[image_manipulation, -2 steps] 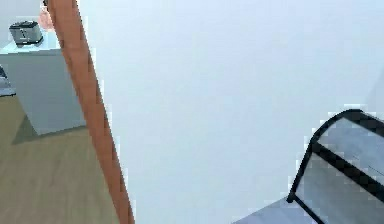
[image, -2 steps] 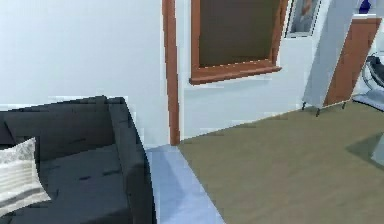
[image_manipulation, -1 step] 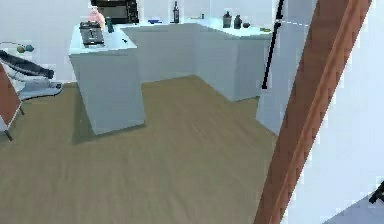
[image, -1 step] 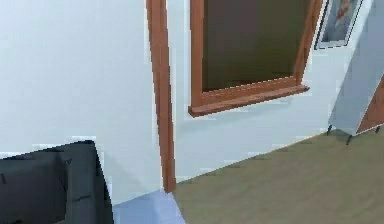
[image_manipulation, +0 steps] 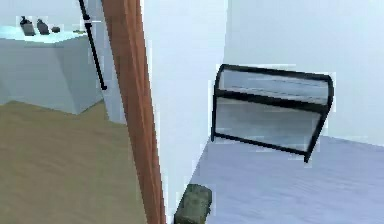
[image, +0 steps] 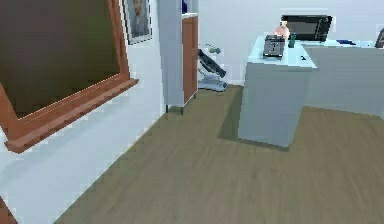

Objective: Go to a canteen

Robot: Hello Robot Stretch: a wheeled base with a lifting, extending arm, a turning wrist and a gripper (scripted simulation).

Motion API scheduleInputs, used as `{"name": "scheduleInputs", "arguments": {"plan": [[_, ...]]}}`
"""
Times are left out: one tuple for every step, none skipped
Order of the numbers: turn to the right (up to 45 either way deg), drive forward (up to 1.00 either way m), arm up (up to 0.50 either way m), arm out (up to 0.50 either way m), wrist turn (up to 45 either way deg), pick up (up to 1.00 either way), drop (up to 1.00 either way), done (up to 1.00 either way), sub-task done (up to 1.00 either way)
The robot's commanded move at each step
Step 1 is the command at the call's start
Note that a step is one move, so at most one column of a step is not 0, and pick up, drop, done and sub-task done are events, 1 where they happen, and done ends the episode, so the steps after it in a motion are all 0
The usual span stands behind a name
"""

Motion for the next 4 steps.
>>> {"name": "scheduleInputs", "arguments": {"plan": [[18.0, 0.0, 0.0, 0.0, 0.0, 0.0, 0.0, 0.0, 0.0], [0.0, 0.45, 0.0, 0.0, 0.0, 0.0, 0.0, 0.0, 0.0], [45.0, 0.0, 0.0, 0.0, 0.0, 0.0, 0.0, 0.0, 0.0], [0.0, 1.0, 0.0, 0.0, 0.0, 0.0, 0.0, 0.0, 0.0]]}}
